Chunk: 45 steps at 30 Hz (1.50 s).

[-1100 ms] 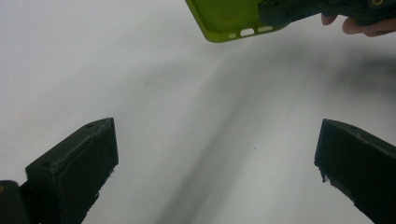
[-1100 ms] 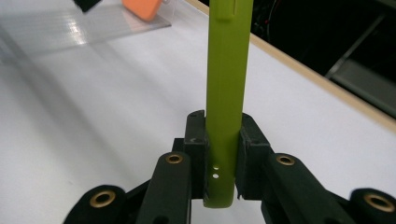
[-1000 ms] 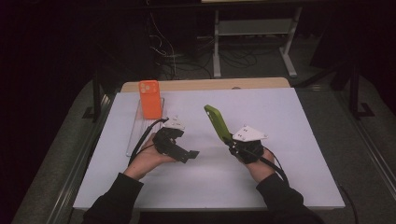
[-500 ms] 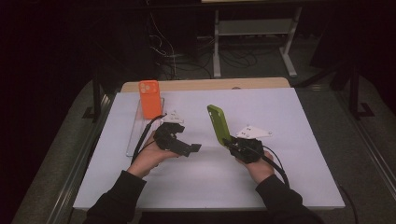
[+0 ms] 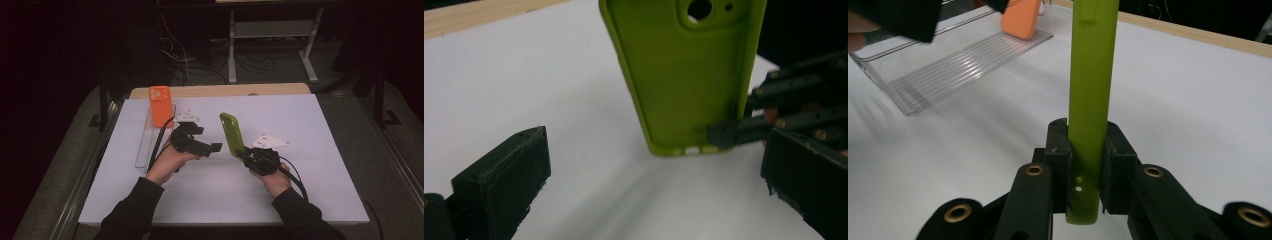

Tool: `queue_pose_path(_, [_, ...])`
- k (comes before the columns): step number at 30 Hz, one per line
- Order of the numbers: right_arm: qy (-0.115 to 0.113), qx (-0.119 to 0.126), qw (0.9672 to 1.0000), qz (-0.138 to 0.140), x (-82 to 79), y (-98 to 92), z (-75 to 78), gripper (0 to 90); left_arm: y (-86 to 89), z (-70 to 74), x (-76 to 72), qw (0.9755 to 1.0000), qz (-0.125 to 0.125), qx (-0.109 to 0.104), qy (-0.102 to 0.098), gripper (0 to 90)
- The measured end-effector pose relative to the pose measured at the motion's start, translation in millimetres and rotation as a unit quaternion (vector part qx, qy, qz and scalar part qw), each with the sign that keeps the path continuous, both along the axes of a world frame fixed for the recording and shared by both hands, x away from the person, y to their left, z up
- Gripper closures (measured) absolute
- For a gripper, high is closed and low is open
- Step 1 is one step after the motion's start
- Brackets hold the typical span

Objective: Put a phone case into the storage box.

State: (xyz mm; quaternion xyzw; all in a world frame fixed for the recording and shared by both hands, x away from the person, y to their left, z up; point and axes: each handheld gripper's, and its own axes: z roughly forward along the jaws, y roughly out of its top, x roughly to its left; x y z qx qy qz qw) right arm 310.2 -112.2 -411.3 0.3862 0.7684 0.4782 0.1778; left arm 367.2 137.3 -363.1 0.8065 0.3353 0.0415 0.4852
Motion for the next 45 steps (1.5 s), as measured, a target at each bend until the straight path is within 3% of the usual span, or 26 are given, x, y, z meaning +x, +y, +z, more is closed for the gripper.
queue_pose_path(4, [0.001, 0.003, 1.0, 0.003, -0.1, 1.6, -0.1, 75.7, -5.5, 0.7, 4.1, 0.9999, -0.001, -0.017, 0.001, 0.0])
queue_pose_path(13, [0.0, 0.004, 0.9999, 0.013, -1.1, 6.8, -0.3, 75.8, -21.8, 0.3, 9.7, 0.9995, -0.002, -0.03, -0.002, 0.0])
queue_pose_path(16, [0.001, 0.006, 0.9999, 0.016, -2.3, 8.2, 0.6, 75.7, -24.7, 0.4, 14.1, 0.9995, -0.015, -0.02, -0.018, 0.0])
queue_pose_path(18, [0.0, 0.009, 0.9998, 0.018, -2.5, 9.1, 0.9, 75.7, -29.7, -0.3, 14.1, 0.9995, -0.005, -0.029, -0.012, 0.0])
queue_pose_path(31, [0.003, 0.01, 0.9997, 0.022, -2.4, 10.4, 0.6, 75.7, -39.7, -4.3, 17.4, 0.9987, -0.002, -0.05, -0.004, 0.0])
queue_pose_path(33, [0.007, 0.012, 0.9996, 0.022, -2.6, 10.9, 0.3, 75.7, -39.5, -3.7, 17.3, 0.9986, 0.004, -0.051, -0.01, 5.6])
queue_pose_path(45, [0.006, 0.007, 0.9996, 0.025, -2.1, 11.8, -0.6, 75.4, -37.7, -2.0, 19.2, 0.9977, 0.0, -0.067, -0.009, 13.2])
